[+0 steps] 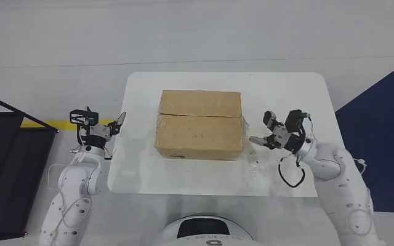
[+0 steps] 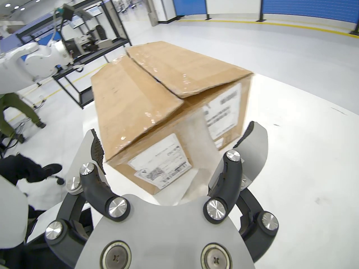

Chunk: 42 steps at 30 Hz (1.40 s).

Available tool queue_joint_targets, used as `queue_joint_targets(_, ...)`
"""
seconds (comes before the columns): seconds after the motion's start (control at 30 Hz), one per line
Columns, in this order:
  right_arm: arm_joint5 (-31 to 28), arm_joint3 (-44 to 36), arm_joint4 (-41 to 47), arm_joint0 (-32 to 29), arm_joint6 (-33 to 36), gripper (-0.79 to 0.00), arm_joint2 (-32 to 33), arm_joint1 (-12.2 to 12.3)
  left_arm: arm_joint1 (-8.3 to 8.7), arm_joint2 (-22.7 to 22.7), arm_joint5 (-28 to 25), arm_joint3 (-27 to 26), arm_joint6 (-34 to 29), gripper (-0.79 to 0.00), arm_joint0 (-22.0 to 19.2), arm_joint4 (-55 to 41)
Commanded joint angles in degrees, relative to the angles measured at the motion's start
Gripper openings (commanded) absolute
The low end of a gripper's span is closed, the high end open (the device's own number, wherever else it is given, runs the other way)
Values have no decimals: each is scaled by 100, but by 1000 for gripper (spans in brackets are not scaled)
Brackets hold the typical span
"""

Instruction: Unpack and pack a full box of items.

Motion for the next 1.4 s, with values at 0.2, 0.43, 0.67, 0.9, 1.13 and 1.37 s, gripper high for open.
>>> queue_joint_targets(0.2,1410,4,-520,237,-239,0,-411,-88,0,0,0,0,0,0,0,0)
queue_joint_targets(0.43,2290,-22,-1012,372,-234,0,-690,-140,0,0,0,0,0,0,0,0)
queue_joint_targets(0.67,2551,-78,-1321,457,-109,0,-926,-164,0,0,0,0,0,0,0,0)
queue_joint_targets(0.9,1982,-82,-1084,392,-70,0,-885,-133,0,0,0,0,0,0,0,0)
queue_joint_targets(1.13,824,-42,-464,215,22,0,-523,-32,0,0,0,0,0,0,0,0)
queue_joint_targets(1.37,-202,-83,-21,-20,172,0,-224,77,0,0,0,0,0,0,0,0)
